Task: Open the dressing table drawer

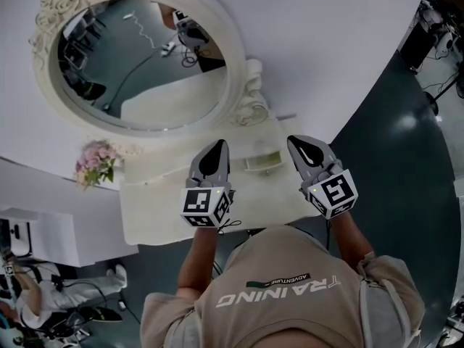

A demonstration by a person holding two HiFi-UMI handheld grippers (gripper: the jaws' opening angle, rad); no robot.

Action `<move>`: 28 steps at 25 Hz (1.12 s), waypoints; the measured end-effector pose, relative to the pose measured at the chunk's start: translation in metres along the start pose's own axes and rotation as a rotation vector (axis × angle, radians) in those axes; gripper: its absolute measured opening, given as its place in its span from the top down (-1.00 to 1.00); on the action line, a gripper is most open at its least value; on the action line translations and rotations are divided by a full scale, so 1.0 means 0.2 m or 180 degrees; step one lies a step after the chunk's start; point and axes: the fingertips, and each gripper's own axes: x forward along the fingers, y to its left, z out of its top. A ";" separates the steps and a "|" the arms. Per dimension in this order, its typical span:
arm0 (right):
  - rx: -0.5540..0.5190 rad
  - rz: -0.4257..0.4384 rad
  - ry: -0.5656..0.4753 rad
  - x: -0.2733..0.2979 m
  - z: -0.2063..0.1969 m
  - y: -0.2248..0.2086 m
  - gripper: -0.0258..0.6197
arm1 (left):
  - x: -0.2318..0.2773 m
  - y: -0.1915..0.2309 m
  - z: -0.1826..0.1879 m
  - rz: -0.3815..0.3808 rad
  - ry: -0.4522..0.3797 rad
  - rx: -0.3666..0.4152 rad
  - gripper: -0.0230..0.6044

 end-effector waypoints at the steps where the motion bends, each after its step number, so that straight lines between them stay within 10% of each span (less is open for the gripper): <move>1: -0.0007 -0.0002 -0.0022 0.00 0.02 0.00 0.92 | 0.00 0.00 0.03 -0.0001 -0.0035 0.0008 0.87; 28: -0.0069 -0.0006 -0.0025 -0.01 0.03 0.06 0.92 | -0.02 0.00 -0.04 -0.0029 0.0092 0.0036 0.87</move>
